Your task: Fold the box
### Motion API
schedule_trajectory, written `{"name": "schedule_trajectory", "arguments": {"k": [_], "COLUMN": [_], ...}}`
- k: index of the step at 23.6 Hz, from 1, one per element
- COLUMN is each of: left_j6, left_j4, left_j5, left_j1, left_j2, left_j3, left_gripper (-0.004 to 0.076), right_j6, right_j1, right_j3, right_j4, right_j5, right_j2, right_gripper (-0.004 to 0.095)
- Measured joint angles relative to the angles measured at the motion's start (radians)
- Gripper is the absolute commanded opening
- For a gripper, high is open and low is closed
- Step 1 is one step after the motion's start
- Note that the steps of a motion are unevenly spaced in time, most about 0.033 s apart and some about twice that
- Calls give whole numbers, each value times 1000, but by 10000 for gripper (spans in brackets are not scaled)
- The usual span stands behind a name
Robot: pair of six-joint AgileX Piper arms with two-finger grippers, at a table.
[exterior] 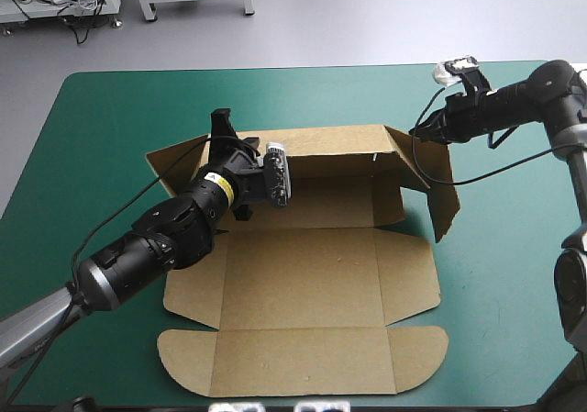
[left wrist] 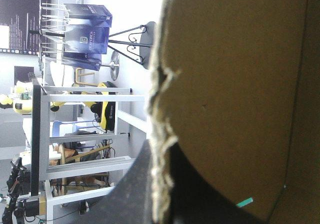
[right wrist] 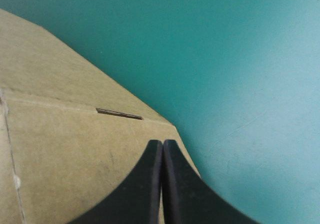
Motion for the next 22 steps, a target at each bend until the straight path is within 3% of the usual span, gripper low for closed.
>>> {"name": "schedule_trajectory", "arguments": {"k": [10,14,16,19,22], "left_j6": [0,0,0,4,14], "left_j4": [0,0,0,9,11], "left_j5": [28,37,39,43,47], "left_j1": [0,0,0,0,0], "left_j2": [0,16,27,43,50], "left_j3": [0,0,0,0,0], "left_gripper": [-10,-10,-10,-10,-10], "right_j6": [-215,-417,-516,-764,-919], "right_j1": [0,0,0,0,0], "right_j3": [179,344,432,627,726], "right_j4": [79,162,216,391,508], "right_j5": [-4,-109,-175,-298,-333], "right_j2": [-29,-110,-148,-226,-269], "right_gripper": [-18,-18,-18,-18,-18]}}
